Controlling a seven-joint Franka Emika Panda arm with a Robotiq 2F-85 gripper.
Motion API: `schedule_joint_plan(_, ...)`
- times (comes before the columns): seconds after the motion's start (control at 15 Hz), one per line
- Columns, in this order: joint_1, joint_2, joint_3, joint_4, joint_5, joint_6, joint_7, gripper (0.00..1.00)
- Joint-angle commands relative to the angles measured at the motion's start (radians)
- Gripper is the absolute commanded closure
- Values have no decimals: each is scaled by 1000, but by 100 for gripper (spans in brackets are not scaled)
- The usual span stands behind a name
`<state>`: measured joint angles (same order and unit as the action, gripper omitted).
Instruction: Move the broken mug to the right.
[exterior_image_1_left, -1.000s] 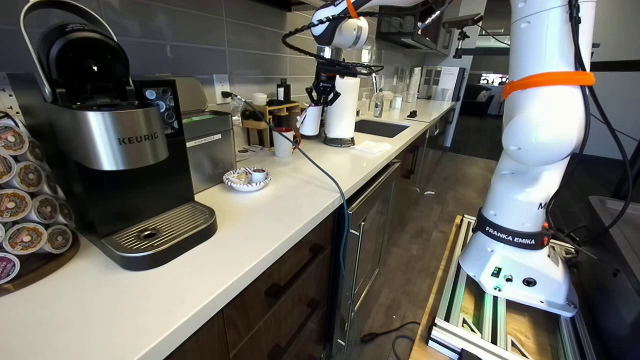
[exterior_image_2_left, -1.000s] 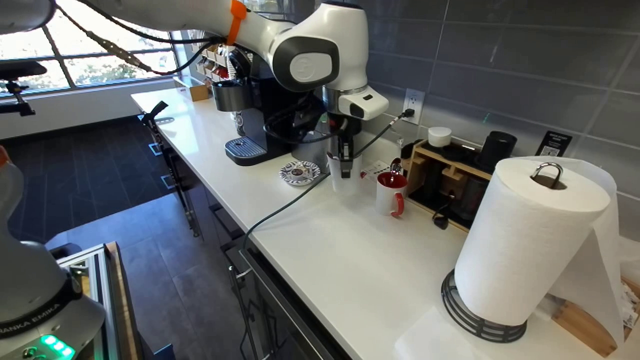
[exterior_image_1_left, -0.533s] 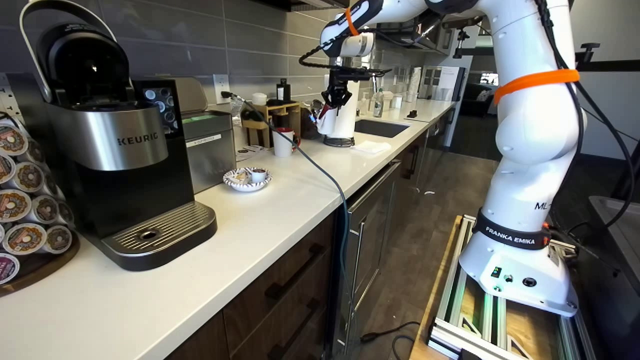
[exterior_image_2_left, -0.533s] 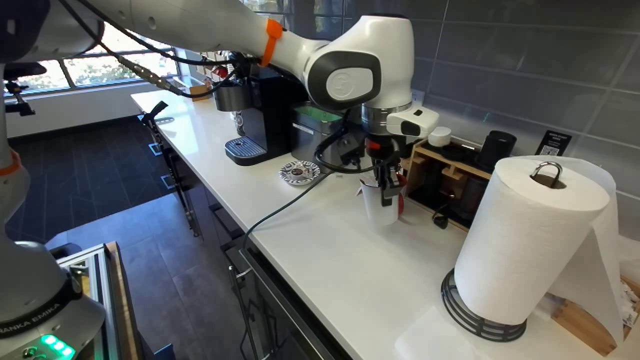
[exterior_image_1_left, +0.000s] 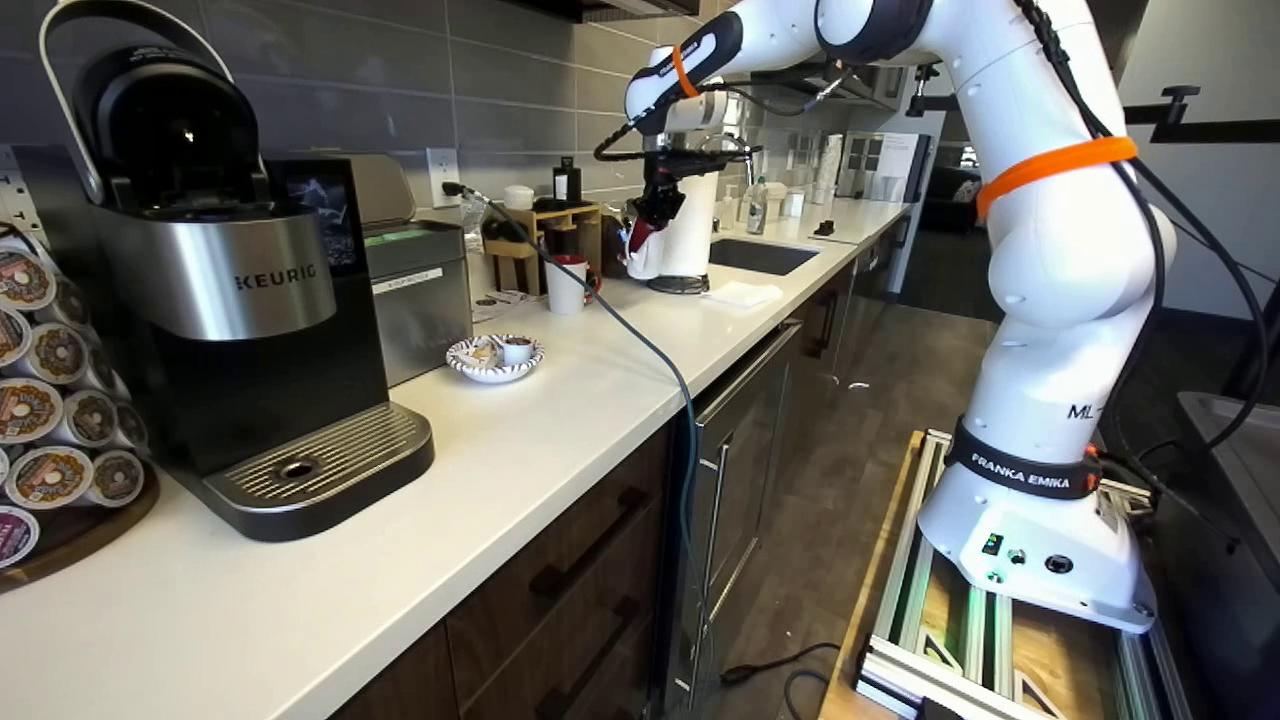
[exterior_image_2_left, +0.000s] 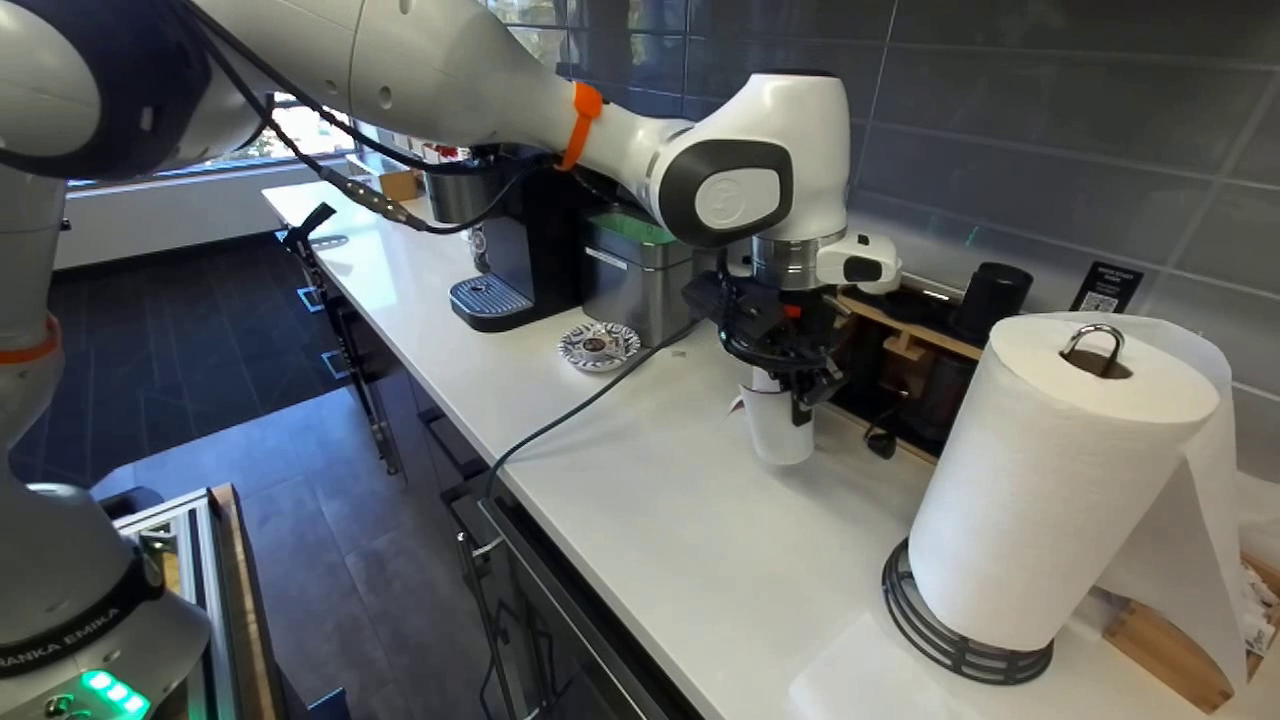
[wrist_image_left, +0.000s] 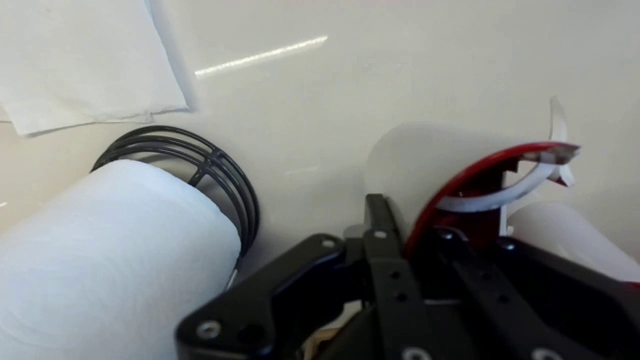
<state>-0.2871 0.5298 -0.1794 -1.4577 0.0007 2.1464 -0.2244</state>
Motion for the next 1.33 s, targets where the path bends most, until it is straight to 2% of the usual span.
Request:
schedule_joint_plan(0.0, -50, 38, 39, 39, 12, -9, -121, 97)
schedule_joint_plan(0.2, -75, 57, 51, 39, 19, -25, -175, 97)
schedule_joint_plan(0.27, -55, 44, 38, 12, -3, -4, -129, 90)
schedule_joint_plan(0.47, -68, 57, 43, 16, -1, -4, -150, 90)
schedule_joint_plan(0.53, -69, 57, 44, 17, 0, -4, -151, 97)
schedule_joint_plan(0.8, -90, 98, 56, 51, 0, -33, -222, 97)
schedule_joint_plan(1.27, -154, 162, 105, 117, 90, -82, -286, 97)
